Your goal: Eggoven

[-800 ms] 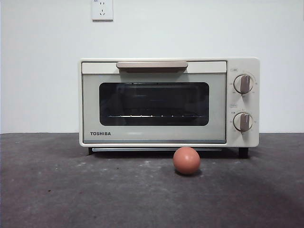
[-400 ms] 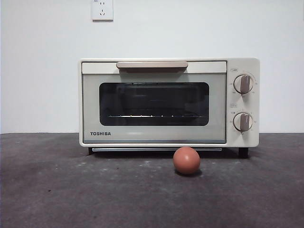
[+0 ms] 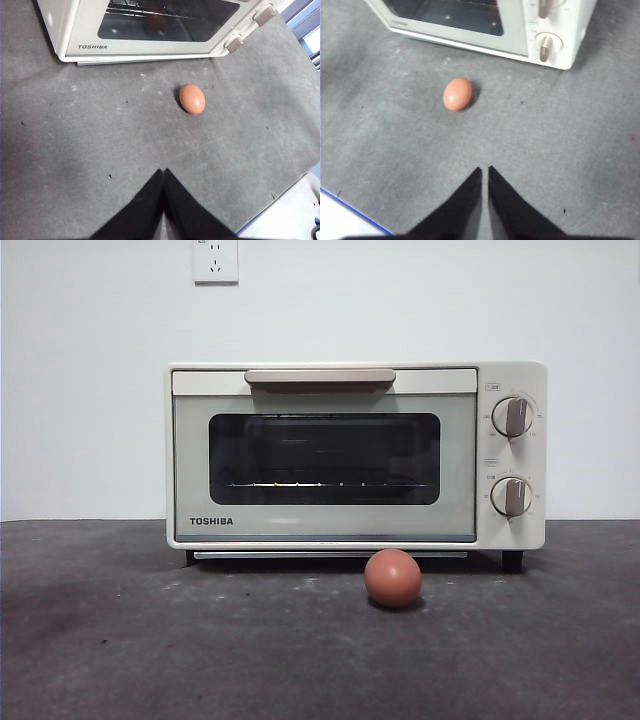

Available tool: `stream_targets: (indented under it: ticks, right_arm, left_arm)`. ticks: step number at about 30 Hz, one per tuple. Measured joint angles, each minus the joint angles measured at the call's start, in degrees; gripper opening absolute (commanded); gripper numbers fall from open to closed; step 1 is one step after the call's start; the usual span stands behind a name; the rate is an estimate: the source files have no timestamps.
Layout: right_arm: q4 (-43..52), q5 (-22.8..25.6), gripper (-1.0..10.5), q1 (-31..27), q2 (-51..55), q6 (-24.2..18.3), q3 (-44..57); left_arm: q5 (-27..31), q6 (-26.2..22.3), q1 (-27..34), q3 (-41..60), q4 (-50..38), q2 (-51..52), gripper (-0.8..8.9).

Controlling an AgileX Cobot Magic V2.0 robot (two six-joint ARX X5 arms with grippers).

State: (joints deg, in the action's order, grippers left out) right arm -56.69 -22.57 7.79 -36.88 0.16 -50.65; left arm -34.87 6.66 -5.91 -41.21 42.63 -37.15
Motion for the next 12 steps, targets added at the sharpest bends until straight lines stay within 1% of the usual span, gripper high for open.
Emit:
stream_targets:
  ticks: [2, 3, 4, 9, 12]
  right_arm:
    - [0.6, 0.0, 2.8, 0.1, 0.0, 0.1, 0.0]
    - [0.8, 0.0, 3.3, 0.1, -0.1, 0.3, 0.0]
    - [0.9, 0.0, 3.7, 0.1, -0.3, 0.8, 0.0]
    - [0.9, -0.2, 3.7, 0.1, -2.3, 3.4, 0.0]
    - [2.3, -1.3, 3.7, 0.7, -4.5, 5.2, 0.0]
  left_arm:
    - [0.0, -0.1, 0.0, 0.0, 0.0, 0.0, 0.07]
    - [0.0, -0.2, 0.0, 0.0, 0.0, 0.0, 0.07]
    - [0.0, -0.2, 0.0, 0.0, 0.0, 0.0, 0.07]
    - [0.0, -0.2, 0.0, 0.0, 0.0, 0.0, 0.07]
    - [0.0, -0.2, 0.0, 0.0, 0.0, 0.0, 0.07]
